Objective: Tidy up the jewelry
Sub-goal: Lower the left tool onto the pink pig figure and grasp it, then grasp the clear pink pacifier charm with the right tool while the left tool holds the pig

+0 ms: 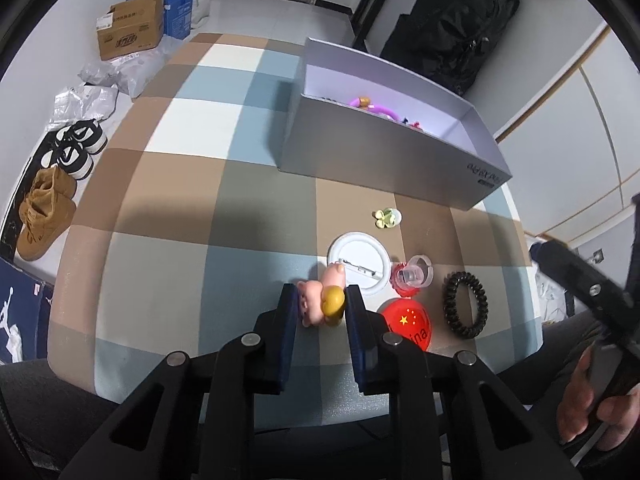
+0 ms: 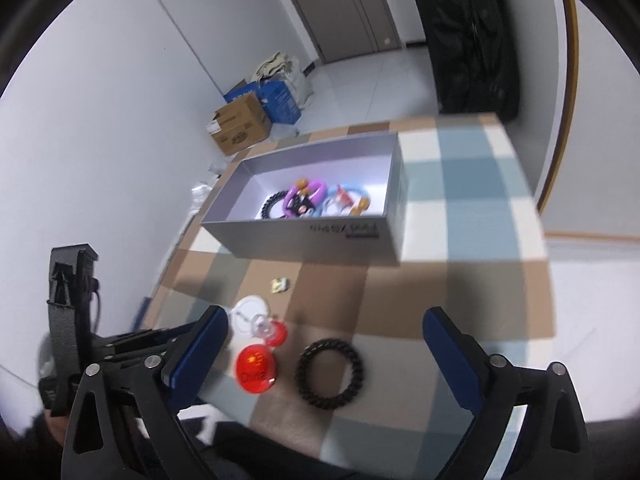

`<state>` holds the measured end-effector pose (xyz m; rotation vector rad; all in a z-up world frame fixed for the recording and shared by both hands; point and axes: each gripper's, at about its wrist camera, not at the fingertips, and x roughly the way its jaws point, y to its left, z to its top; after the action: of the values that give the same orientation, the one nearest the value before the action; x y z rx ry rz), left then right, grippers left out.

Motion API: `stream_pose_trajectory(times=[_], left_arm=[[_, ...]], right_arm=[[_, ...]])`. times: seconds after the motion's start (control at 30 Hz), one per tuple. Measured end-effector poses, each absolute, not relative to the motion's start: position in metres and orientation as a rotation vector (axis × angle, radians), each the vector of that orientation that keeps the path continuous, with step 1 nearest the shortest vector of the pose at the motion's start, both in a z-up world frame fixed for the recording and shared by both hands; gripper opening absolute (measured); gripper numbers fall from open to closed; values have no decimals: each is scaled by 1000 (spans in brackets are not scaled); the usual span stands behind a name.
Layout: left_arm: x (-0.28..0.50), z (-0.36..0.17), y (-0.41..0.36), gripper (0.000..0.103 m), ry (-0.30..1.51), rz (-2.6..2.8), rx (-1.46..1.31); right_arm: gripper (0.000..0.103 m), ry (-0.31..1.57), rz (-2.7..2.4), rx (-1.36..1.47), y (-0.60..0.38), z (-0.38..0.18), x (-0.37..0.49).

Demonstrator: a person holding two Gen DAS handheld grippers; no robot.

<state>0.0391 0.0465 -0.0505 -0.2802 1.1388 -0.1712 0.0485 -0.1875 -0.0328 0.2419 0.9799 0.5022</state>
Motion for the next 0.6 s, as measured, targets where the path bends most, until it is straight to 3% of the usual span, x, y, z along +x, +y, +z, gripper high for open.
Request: stream_pose_trajectory(times=[0.47, 0.6], left_arm=[[34, -32, 52, 19, 1044, -179, -351], [33, -28, 52, 19, 1032, -199, -355]], right_arm=[[64, 1060, 560, 175, -161, -49, 45], [62, 1068, 604, 130, -144, -52, 42]])
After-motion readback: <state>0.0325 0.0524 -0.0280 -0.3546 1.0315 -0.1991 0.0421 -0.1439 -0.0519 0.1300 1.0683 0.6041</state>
